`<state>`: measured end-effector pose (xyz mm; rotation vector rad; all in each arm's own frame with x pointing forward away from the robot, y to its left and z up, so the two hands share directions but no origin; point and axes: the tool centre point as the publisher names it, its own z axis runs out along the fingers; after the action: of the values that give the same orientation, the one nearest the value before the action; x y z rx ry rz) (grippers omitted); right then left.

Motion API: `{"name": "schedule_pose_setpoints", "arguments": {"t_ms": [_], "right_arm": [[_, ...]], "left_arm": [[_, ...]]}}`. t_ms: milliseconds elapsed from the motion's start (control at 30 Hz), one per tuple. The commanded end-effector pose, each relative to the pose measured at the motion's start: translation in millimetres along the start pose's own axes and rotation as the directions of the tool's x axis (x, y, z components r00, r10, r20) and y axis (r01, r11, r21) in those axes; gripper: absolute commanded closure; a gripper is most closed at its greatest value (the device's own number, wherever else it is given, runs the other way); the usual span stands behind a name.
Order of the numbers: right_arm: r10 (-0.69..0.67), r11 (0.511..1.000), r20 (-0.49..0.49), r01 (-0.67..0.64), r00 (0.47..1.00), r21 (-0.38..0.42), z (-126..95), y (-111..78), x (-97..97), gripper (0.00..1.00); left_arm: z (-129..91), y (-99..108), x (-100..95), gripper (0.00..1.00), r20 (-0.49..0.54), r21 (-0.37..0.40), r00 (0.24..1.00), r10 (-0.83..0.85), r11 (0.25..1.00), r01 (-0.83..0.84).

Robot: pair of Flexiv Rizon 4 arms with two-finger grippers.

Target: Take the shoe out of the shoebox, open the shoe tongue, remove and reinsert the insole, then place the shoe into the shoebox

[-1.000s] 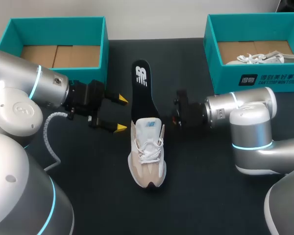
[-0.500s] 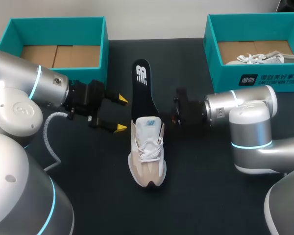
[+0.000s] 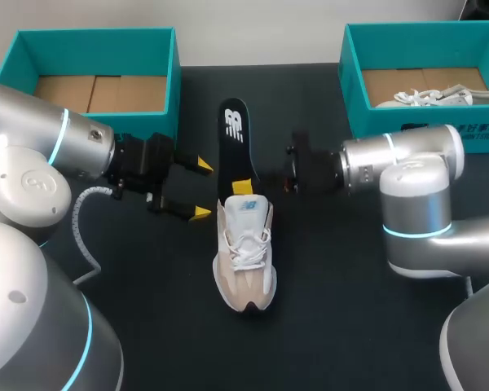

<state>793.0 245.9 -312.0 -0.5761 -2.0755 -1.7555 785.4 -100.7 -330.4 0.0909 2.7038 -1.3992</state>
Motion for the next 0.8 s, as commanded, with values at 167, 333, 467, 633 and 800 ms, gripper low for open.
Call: {"name": "schedule_pose_setpoints", "arguments": {"t_ms": [167,333,467,633,800], "right_arm": [[0.008,0.999,-0.026,-0.007,1.0,0.031,-2.7,6.5,-13.4,0.95],[0.041,0.999,-0.039,-0.04,0.998,0.037,-2.8,-7.4,-12.5,1.0],[0.078,0.996,-0.048,-0.076,0.996,0.04,-1.8,-20.6,-7.2,1.0],[0.125,0.991,-0.052,-0.123,0.991,0.046,1.3,-34.6,2.4,1.0],[0.159,0.986,-0.06,-0.155,0.985,0.061,3.1,-44.6,8.5,1.0]], "left_arm": [[-0.2,-0.1,0.8,0.0,0.001,-0.003,1.0,0.0,1.0,0.0],[-0.2,-0.1,0.8,0.0,0.001,-0.003,1.0,0.0,1.0,0.0],[-0.2,-0.1,0.8,0.0,0.001,-0.003,1.0,0.0,1.0,0.0],[-0.2,-0.1,0.8,0.0,0.001,-0.003,1.0,0.0,1.0,0.0],[-0.2,-0.1,0.8,0.0,0.001,-0.003,1.0,0.0,1.0,0.0]]}}
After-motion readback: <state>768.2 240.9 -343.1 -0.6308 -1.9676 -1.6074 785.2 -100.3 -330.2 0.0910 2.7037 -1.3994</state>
